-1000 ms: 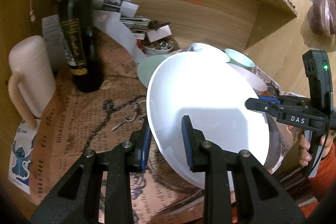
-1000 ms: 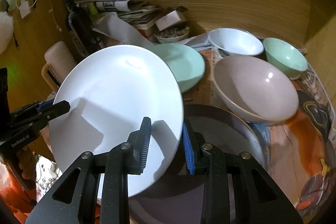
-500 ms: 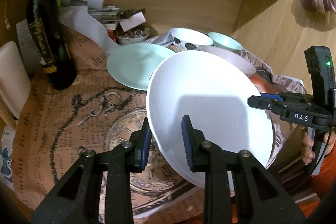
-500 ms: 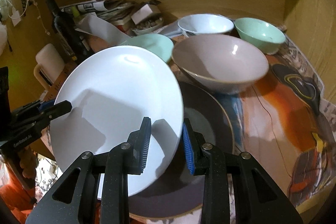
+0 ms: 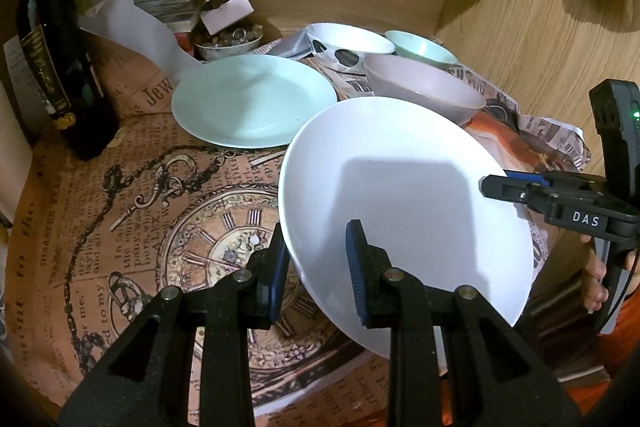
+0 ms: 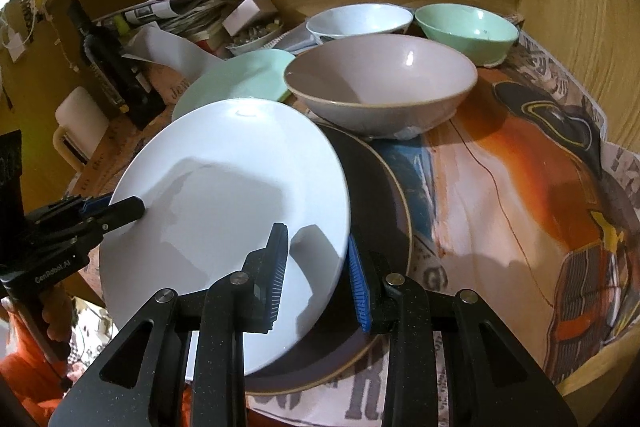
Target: Organize plates and bowls
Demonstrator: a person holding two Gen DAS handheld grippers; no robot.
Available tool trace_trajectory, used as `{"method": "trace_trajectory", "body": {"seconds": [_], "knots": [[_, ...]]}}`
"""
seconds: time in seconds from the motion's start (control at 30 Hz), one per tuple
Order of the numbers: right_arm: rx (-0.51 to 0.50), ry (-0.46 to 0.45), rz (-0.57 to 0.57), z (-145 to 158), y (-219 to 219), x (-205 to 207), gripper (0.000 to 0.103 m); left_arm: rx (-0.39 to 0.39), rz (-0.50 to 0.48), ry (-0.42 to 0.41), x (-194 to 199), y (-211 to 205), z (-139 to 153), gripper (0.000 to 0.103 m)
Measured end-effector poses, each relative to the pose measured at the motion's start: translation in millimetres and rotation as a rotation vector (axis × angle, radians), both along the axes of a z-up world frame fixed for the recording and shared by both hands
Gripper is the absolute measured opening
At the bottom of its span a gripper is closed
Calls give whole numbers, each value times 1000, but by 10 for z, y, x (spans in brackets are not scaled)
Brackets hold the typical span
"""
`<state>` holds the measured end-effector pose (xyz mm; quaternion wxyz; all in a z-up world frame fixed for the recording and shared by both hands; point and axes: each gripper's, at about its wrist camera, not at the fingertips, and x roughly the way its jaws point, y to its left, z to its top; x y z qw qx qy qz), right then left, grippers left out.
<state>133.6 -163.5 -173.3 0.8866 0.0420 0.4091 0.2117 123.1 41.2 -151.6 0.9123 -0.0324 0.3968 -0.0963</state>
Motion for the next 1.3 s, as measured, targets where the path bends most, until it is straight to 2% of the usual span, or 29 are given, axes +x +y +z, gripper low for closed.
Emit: {"method": "trace_trajectory", "body": {"seconds": [0.5,1.1,1.3], "knots": [[2,30,-11,-57,-116,9,27,26,-40,56,175,-133,-52,29],[38,31,1,-59,-212,-61,27,61,-69,103,277,-205,-86,36],[55,26,-3,-50,-259,-94,27,105,-75,96,269,-285,-96,38]]}}
